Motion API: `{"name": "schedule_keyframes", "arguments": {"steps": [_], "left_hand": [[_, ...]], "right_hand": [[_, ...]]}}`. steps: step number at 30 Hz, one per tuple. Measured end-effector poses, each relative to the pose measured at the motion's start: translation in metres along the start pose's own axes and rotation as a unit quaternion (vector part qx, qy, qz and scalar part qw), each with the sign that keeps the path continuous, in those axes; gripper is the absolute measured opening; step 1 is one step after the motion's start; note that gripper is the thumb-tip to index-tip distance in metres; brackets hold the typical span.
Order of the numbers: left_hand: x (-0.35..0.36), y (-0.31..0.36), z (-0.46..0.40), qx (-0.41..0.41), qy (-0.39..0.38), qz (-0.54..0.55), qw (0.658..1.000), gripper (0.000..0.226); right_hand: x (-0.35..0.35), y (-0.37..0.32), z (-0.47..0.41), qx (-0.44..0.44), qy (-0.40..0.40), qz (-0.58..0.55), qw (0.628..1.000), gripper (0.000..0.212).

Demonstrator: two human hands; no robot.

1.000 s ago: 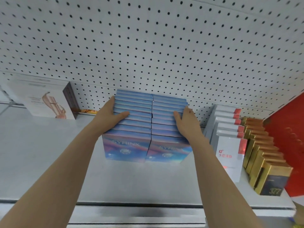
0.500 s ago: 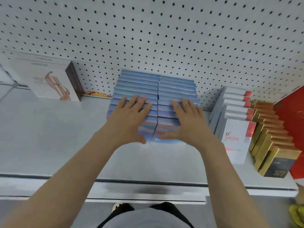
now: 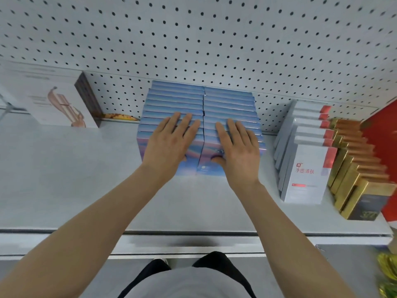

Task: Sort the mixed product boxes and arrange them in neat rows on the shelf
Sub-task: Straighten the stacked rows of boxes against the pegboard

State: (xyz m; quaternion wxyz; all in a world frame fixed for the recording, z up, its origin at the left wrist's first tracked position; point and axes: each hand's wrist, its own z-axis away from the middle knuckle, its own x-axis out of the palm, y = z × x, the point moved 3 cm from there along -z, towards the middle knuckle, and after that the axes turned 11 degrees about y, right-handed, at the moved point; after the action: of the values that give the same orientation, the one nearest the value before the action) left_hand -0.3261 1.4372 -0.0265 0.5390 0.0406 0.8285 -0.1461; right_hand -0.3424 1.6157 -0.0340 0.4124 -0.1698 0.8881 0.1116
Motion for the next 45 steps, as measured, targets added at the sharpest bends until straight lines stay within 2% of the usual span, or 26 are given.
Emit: {"name": "schedule_keyframes", "arguments": {"steps": [7,10,13,17,28,32,37,45], "left_hand": [[-0.007,-0.013,-0.001,0.049,0.037,0.034,0.998,0.113],[-0.013,-0.029,0.001,-0.009,-0.02,0.014,1.0,0.125],[-0.011,-0.044,0.002,-0.071,-0.074,0.021,0.995,0.131],[-0.008,-0.049,-0.004,-0.058,-0.109,0.041,0.991,0.13],[-0.017,-0.036,-0.009,-0.02,-0.107,-0.034,0.994,0.125],[-0.014,-0.018,-0.01,0.004,-0.09,0.023,0.996,0.119],[-0.012,-0.017,-0.011,0.012,-0.075,0.047,0.996,0.112],[-0.018,-0.017,-0.009,0.018,-0.075,0.063,0.995,0.116]], "right_hand": [[-0.011,0.003,0.001,-0.005,-0.029,-0.025,0.999,0.105],[-0.019,0.009,-0.002,0.054,-0.083,-0.003,0.995,0.122],[-0.024,0.026,-0.011,0.126,-0.194,0.029,0.973,0.136],[-0.022,0.034,-0.023,0.151,-0.238,-0.031,0.959,0.134],[-0.024,0.031,-0.018,0.099,-0.213,0.021,0.972,0.125],[-0.02,0.009,-0.015,0.045,-0.139,0.028,0.989,0.113],[-0.01,-0.003,-0.01,0.037,-0.072,-0.012,0.997,0.1],[-0.009,0.0,-0.01,0.01,-0.084,0.0,0.996,0.105]]}}
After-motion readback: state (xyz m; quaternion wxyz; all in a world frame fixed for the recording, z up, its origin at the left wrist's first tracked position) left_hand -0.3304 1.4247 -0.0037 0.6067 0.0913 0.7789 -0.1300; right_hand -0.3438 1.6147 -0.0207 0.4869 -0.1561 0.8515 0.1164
